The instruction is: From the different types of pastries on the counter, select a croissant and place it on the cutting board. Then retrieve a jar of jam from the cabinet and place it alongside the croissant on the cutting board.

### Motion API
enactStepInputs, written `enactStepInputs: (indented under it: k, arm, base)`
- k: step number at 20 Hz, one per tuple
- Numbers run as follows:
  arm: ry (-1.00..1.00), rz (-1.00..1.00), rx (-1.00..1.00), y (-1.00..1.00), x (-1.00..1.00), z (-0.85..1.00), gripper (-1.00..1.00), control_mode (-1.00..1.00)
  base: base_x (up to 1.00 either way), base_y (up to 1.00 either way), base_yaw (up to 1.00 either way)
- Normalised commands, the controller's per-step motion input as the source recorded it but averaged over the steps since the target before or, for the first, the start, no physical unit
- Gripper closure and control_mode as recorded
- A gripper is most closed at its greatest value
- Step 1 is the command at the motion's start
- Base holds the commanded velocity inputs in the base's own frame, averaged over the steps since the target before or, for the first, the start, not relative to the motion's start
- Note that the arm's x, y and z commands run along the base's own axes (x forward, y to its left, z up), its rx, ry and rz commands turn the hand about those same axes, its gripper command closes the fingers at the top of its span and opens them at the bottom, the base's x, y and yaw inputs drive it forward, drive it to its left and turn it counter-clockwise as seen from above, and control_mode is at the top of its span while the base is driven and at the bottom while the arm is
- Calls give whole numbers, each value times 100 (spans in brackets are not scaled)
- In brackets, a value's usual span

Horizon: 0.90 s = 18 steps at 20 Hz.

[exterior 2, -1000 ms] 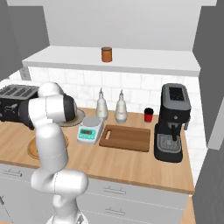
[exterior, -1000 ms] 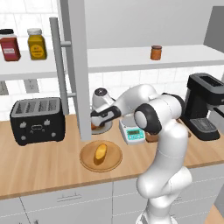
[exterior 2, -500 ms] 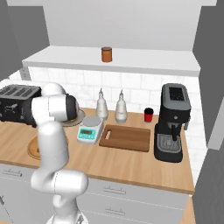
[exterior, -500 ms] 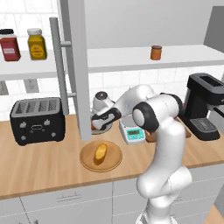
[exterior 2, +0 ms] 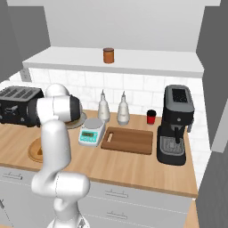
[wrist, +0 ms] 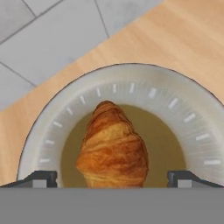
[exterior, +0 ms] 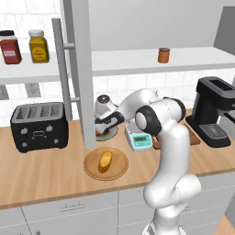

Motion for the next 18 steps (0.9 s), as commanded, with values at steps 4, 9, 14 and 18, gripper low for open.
enactStepInputs:
  k: [4, 9, 14, 18]
  arm:
    - [0, 0, 0, 14, 0, -15, -100, -100]
    - [0, 0, 0, 0, 0, -25, -100, -100]
    - [0, 0, 0, 0, 0, -27, -100, -100]
    - [0, 0, 0, 0, 0, -24, -100, -100]
  base:
    - [0, 0, 0]
    - [0, 0, 0]
    - [0, 0, 0]
    - [0, 0, 0]
